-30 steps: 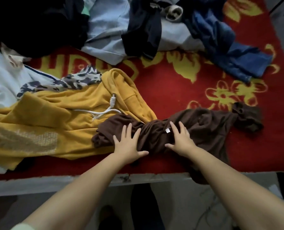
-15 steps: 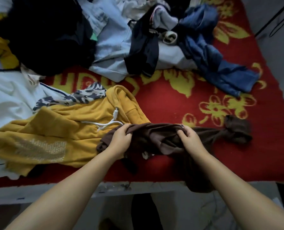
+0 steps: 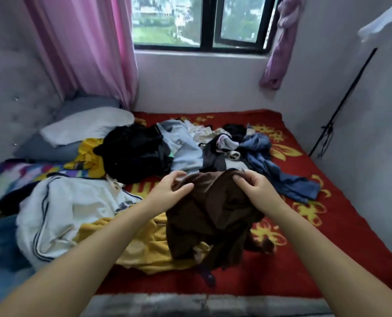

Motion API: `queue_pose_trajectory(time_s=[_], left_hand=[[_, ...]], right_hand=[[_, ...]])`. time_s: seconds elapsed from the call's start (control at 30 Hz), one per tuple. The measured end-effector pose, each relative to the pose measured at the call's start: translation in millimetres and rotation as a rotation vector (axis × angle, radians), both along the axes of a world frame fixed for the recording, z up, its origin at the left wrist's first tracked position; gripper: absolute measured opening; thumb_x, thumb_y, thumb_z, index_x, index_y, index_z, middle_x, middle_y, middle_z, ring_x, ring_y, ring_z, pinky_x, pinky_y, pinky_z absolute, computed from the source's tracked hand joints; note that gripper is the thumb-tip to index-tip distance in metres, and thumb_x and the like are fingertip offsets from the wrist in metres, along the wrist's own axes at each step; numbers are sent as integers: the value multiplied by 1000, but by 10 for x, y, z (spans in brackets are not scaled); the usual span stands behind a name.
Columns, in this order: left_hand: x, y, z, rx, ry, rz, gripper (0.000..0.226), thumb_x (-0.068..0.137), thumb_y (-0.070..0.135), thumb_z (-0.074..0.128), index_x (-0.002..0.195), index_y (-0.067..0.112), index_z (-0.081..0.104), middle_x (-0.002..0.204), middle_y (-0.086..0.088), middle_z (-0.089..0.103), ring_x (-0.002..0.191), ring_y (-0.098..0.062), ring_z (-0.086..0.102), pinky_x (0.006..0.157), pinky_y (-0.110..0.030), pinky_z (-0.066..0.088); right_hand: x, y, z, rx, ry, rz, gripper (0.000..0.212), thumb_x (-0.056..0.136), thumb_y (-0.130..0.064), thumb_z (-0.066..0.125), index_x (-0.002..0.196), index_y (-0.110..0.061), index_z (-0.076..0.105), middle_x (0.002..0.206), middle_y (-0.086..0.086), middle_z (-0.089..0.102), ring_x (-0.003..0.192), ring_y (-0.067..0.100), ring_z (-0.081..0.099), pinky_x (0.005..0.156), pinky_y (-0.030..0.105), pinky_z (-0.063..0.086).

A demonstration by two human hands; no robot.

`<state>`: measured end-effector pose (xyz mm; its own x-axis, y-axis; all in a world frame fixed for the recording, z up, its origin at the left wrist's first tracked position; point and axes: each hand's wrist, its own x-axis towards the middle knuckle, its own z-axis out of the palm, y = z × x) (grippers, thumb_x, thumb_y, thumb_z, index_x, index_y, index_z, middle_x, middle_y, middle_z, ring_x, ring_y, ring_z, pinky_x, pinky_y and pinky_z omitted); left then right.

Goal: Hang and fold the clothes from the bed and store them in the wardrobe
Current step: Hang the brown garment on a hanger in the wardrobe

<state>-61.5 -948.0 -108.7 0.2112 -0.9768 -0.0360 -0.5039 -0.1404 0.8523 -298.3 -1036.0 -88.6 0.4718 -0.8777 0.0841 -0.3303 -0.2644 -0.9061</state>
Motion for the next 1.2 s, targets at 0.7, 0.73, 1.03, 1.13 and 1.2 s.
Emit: queue_pose_trajectory(time_s=[0.7, 0.73, 1.03, 1.13, 1.2], left_hand=[[428, 2065, 1441, -300, 740, 616, 26, 99, 6, 39, 85, 13, 60, 72, -5, 64, 64, -15, 61, 54, -26, 51], [419, 2163, 1460, -350, 734, 670, 28, 98, 6, 40, 80, 14, 60, 66, -3, 65, 60, -14, 61, 51, -21, 49], [238, 3376, 1308, -382, 175, 1062, 27, 92, 7, 49, 75, 21, 63, 60, 12, 61, 59, -2, 57, 50, -13, 41], [128, 3885, 1328, -182, 40, 984, 21, 90, 4, 59, 75, 19, 60, 69, 2, 60, 64, -6, 54, 60, -17, 40], [31, 4243, 1346, -78, 3, 944, 15, 84, 4, 67, 80, 15, 59, 78, -4, 60, 73, -13, 53, 69, -22, 41]], right_hand=[[1182, 1350, 1109, -397, 519, 452, 14, 81, -20, 60, 70, -22, 52, 66, -7, 54, 64, 12, 54, 57, 25, 40], [1241, 1367, 1092, -424, 544, 449, 10, 82, -20, 59, 73, -21, 54, 67, -7, 53, 64, 12, 53, 56, 26, 39], [1643, 1923, 991, -191, 424, 698, 27, 78, 4, 41, 72, -14, 59, 67, 8, 57, 62, 24, 58, 48, 33, 51], [1882, 2357, 1115, -49, 246, 818, 37, 83, 7, 38, 82, -12, 70, 71, 10, 61, 61, 22, 57, 50, 26, 45], [2019, 2681, 1233, -1, 133, 886, 41, 85, 8, 37, 90, -10, 74, 72, 6, 67, 63, 19, 61, 55, 23, 47]])
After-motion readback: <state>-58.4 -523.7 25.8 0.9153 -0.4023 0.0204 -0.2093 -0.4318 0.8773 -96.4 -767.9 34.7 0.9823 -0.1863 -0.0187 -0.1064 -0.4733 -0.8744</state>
